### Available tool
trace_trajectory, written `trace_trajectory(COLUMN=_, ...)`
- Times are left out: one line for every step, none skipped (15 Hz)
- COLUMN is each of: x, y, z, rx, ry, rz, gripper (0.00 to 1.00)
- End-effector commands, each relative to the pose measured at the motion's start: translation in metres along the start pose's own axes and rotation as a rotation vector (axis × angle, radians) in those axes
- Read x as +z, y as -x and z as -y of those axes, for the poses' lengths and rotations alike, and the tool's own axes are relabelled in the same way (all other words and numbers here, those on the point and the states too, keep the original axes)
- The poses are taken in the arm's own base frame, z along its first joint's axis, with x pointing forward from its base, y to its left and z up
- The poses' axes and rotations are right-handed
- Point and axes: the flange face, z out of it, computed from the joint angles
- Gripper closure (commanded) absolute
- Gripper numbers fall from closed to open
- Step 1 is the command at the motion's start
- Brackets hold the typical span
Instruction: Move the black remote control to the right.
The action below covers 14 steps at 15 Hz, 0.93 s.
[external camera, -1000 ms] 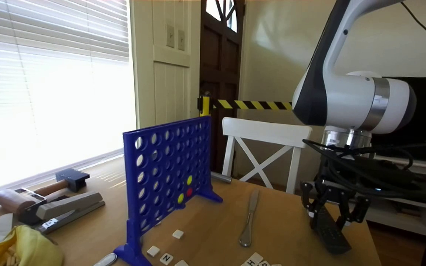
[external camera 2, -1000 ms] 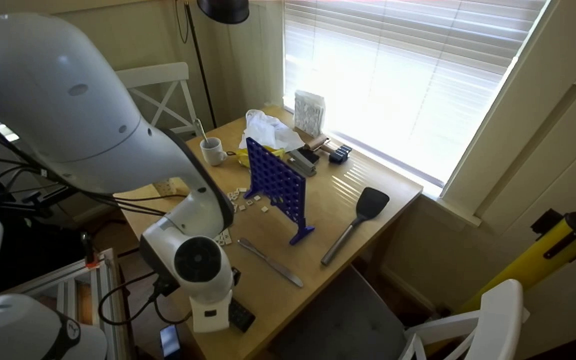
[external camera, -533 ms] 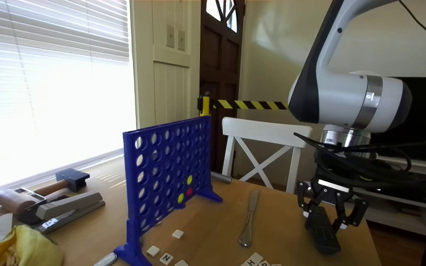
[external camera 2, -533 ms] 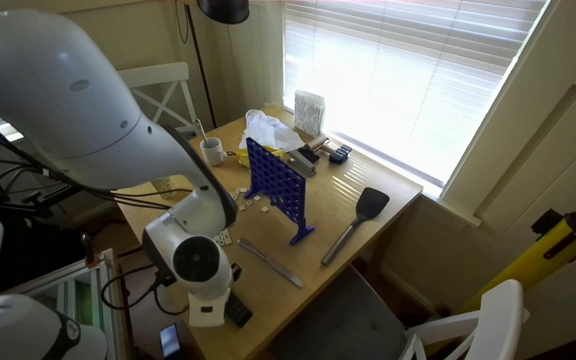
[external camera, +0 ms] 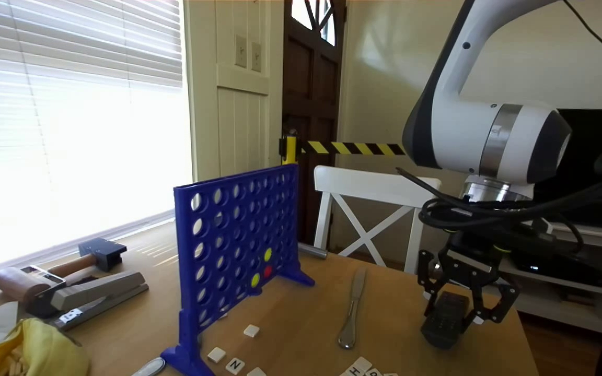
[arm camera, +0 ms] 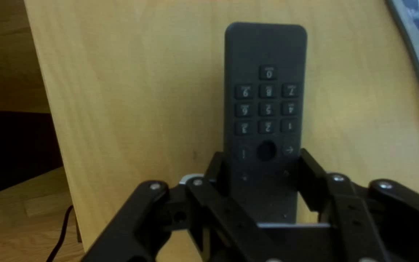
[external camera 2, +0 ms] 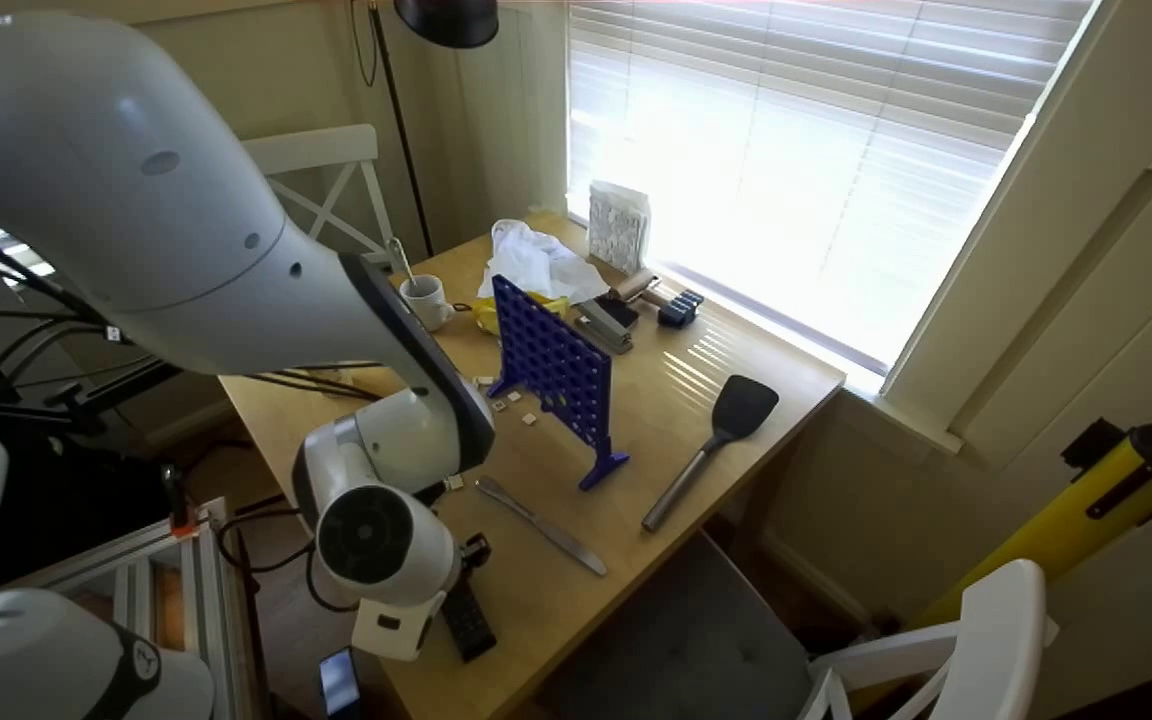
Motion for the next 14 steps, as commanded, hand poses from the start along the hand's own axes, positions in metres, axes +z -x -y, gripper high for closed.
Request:
trace_trajectory(x=0.009, y=0.003, z=-0.006, rx=0.022, ry=0.011, rz=0.012, gripper=0.24)
trace_trajectory(x=0.009, y=0.004, z=-0.006, rx=0.017, ry=0.015, rz=0.013, gripper=0.23)
trace_trajectory(x=0.008, y=0.006, z=-0.006, rx=0.008, ry=0.014, rz=0.008, gripper=0.17)
trace_trajectory(x=0.005, y=0.009, z=-0.006, rx=-0.002, ry=0.015, rz=0.012, gripper=0.11)
trace_trajectory(x=0.001, y=0.013, z=-0.005, rx=-0.016, ry=0.01, rz=0.012, gripper=0.03)
trace_trajectory(x=-0.003, y=0.017, z=-0.006, rx=-0.034, ry=0.008, rz=0.017, gripper=0.0)
trace_trajectory(x=-0.006, y=0.021, z=-0.007, rx=-0.046, ry=0.008, rz=0.02, gripper=0.0)
trace_trajectory(x=-0.012, y=0.026, z=-0.01, rx=-0.073, ry=0.015, rz=0.017, gripper=0.0)
trace_trajectory(x=-0.018, y=0.034, z=-0.015, rx=-0.087, ry=0.032, rz=0.029, gripper=0.0)
trace_trajectory(x=-0.004, y=0.031, z=0.008, rx=-0.111, ry=0.024, rz=0.014, gripper=0.0)
trace_trajectory(x=-0.006, y=0.035, z=0.01, rx=-0.133, ry=0.038, rz=0.008, gripper=0.0)
trace_trajectory(x=-0.01, y=0.036, z=0.017, rx=-0.151, ry=0.036, rz=-0.022, gripper=0.0)
trace_trajectory(x=-0.012, y=0.035, z=0.022, rx=-0.16, ry=0.04, rz=-0.044, gripper=0.0)
trace_trajectory(x=-0.013, y=0.035, z=0.028, rx=-0.175, ry=0.046, rz=-0.055, gripper=0.0)
